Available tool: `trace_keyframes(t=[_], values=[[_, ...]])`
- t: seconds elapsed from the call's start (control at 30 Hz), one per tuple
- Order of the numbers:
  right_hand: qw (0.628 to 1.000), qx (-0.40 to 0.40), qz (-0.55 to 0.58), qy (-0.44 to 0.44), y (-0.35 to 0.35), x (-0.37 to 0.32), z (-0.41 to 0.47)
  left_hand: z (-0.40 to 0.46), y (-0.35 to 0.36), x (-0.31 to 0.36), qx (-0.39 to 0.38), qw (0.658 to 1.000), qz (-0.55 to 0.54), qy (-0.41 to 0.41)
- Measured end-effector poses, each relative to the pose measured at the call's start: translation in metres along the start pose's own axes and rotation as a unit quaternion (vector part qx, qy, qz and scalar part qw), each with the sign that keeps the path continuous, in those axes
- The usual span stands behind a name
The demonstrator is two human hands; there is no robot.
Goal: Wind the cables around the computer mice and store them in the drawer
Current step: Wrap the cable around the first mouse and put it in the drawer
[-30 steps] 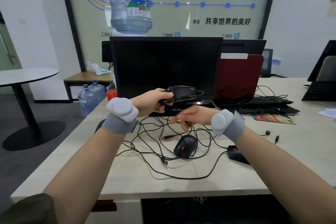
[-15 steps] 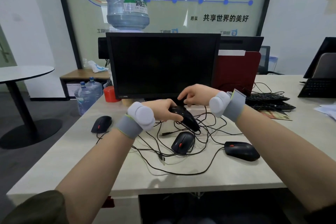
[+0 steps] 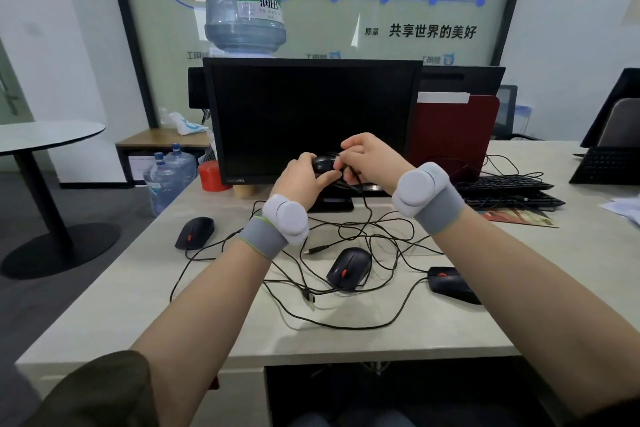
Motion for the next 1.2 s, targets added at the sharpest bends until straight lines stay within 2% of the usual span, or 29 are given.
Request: trace_keyframes(t=[0.3,0.5,0.6,0.67,0.73,0.83,0.9,0.93,1.03,1.2], values=[[0.998,-0.001,0.057,-0.019,0.01,0.004,-0.005,-0.004,0.014,-0.003,-0.017,0.993,-0.112,-0.022],[0.998,0.048,0.02,-0.037,0.004,0.001,-0.005,0.0,0.023,-0.001,-0.06,0.977,-0.202,-0.03],[0.998,0.028,0.042,-0.032,0.017,0.004,-0.007,0.007,0.026,-0.005,-0.045,0.933,-0.352,-0.061],[0.998,0.011,0.054,-0.039,0.029,0.007,-0.011,0.006,0.028,-0.01,-0.032,0.877,-0.468,-0.104],[0.998,-0.04,0.022,-0.044,0.04,0.01,-0.017,0.004,0.026,-0.012,-0.023,0.825,-0.554,-0.108],[0.986,-0.148,-0.062,-0.035,0.058,0.023,-0.025,0.005,0.015,-0.011,-0.027,0.787,-0.611,-0.084],[0.978,-0.181,-0.092,-0.053,0.063,0.031,-0.028,0.005,0.007,-0.009,-0.045,0.768,-0.636,-0.06],[0.974,-0.183,-0.113,-0.067,0.064,0.033,-0.028,0.005,0.003,-0.008,-0.054,0.767,-0.638,-0.046],[0.965,-0.18,-0.176,-0.078,0.058,0.036,-0.026,0.002,-0.003,-0.004,-0.089,0.792,-0.604,0.007],[0.956,-0.145,-0.253,-0.024,0.03,0.046,-0.013,-0.005,-0.002,-0.002,-0.147,0.818,-0.552,0.068]])
Point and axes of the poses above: each hand's wrist, its own z-axis towards the middle knuckle, its own y-axis out of the palm, x = y × z, the point moved 6 cm from there along z, towards the middle knuckle, and after that the axes turned 9 degrees about -x, right-handed, at the moved point
